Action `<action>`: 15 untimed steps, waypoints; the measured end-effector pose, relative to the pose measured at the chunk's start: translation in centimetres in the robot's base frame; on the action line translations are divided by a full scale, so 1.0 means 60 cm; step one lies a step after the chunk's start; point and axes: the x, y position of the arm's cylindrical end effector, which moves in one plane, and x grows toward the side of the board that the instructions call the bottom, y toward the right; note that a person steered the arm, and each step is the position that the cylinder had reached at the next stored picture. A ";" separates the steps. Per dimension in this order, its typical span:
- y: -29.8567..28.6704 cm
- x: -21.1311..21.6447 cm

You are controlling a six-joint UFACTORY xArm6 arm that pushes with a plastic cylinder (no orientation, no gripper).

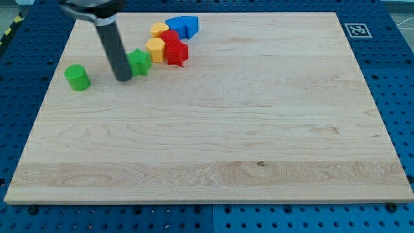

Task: Move the green circle to the green star

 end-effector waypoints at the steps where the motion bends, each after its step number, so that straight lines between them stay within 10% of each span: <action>1: 0.035 -0.015; 11: -0.246 0.034; 15: -0.030 -0.022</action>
